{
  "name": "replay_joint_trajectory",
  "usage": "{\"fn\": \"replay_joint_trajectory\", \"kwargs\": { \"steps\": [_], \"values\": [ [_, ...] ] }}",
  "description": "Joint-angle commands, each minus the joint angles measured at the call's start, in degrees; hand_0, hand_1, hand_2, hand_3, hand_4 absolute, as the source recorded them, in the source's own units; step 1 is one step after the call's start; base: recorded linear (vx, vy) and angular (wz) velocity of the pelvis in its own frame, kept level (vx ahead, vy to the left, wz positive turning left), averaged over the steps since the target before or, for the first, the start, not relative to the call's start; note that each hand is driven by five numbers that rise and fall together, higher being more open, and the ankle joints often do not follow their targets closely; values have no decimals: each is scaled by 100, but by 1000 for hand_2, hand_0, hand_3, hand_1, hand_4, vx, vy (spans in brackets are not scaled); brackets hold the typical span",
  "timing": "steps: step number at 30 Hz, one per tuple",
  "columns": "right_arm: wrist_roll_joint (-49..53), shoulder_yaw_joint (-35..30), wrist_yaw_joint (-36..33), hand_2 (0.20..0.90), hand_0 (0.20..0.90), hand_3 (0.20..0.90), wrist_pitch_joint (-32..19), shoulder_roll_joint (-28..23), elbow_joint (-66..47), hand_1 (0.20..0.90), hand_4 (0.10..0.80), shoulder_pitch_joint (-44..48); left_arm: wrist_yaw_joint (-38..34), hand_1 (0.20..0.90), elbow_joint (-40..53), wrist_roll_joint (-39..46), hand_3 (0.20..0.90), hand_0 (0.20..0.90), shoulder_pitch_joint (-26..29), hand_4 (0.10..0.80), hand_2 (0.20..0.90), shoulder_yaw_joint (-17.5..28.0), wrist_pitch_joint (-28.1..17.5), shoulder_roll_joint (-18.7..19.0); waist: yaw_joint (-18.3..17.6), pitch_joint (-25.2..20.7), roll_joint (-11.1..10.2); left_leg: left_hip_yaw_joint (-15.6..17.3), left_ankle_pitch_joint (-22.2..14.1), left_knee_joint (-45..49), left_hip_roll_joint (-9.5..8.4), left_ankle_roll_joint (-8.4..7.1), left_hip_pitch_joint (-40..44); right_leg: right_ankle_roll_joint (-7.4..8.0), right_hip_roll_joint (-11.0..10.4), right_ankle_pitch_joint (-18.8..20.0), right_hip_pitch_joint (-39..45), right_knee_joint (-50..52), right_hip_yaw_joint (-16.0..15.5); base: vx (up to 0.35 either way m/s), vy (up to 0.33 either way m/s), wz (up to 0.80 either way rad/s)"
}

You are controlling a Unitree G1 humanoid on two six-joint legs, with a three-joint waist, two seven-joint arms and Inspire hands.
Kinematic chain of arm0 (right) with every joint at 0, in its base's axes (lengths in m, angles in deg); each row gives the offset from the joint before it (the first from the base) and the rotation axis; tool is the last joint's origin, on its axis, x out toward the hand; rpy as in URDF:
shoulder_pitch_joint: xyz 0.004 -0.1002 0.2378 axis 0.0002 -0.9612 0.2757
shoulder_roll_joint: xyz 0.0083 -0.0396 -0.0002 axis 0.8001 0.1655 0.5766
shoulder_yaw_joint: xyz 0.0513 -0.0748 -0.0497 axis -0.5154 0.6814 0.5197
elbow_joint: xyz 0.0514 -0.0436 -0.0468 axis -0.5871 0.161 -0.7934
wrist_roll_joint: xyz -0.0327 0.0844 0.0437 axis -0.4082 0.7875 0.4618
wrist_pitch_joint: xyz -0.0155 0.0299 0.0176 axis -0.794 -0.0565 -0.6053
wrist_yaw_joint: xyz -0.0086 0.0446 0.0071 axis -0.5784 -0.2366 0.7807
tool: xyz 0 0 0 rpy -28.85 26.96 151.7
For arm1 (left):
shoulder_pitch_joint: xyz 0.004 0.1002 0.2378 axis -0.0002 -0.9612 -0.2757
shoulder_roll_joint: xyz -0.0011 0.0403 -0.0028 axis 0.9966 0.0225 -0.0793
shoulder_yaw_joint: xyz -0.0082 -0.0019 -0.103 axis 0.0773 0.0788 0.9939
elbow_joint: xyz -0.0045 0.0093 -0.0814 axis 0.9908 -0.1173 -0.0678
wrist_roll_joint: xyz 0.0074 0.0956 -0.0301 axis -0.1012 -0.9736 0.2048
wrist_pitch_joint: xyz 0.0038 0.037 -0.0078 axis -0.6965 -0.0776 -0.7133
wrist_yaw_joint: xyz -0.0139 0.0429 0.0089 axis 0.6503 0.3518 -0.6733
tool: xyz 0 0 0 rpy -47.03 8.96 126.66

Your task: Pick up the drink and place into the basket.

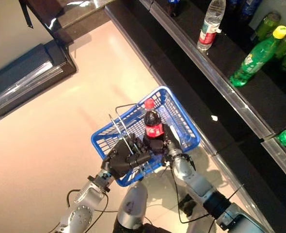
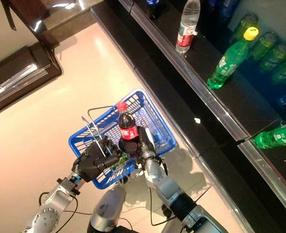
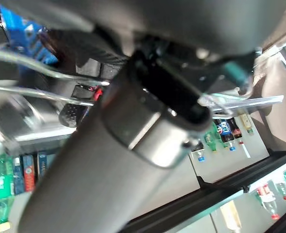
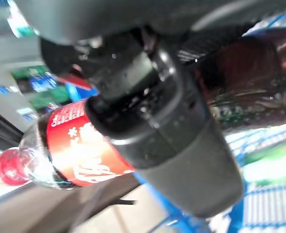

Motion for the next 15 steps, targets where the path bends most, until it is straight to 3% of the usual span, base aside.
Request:
{"fn": "replay_joint_trajectory", "kwargs": {
  "steps": [1,10,15],
  "values": [
    [-474,45,49,300,300,200,-818,621,-73,300,100,633,1241,300,2106,573,200,300,496,100,300,187,-639,-6,8,-416,30,-6,336,422,-438,483,-476,-199,250,-334,710,41,99,0,0,0],
    [-626,21,225,300,300,200,-781,536,1355,300,100,634,1533,300,2181,651,200,300,486,100,300,267,-263,-65,168,-392,75,-97,335,401,-465,482,-516,-207,237,-333,758,8,-41,14,-24,6],
    [706,-236,341,300,300,200,-866,679,1919,300,100,552,1448,300,2222,625,200,300,532,100,300,264,-209,-4,202,-327,85,-112,338,418,-455,480,-542,-216,247,-335,741,43,-67,5,-12,2]
  ]
}}
